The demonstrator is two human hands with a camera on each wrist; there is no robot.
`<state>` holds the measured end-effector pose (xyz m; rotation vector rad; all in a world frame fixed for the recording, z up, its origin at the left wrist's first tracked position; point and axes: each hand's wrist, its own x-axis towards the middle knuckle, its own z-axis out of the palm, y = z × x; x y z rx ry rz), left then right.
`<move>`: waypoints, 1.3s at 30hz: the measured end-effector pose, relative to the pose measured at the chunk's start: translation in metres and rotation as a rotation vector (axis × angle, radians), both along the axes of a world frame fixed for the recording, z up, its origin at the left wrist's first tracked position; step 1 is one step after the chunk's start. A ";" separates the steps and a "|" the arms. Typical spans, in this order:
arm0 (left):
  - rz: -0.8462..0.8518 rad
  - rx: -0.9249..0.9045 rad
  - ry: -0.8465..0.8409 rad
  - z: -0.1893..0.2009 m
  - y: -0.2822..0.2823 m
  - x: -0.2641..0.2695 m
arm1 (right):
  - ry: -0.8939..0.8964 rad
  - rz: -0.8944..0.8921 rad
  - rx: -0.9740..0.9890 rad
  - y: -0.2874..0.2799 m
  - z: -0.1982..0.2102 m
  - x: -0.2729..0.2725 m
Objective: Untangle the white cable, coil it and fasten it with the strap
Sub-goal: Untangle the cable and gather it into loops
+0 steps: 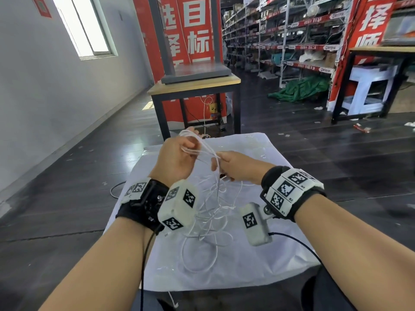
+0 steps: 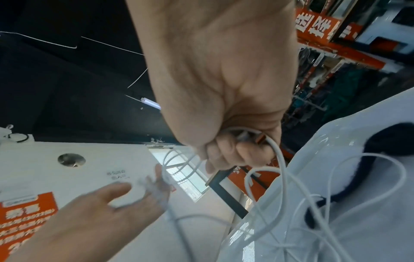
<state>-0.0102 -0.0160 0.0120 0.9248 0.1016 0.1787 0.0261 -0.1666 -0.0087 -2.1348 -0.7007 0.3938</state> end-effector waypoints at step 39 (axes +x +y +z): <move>-0.205 0.779 0.071 0.018 -0.007 -0.007 | 0.074 -0.257 0.085 -0.035 0.006 0.010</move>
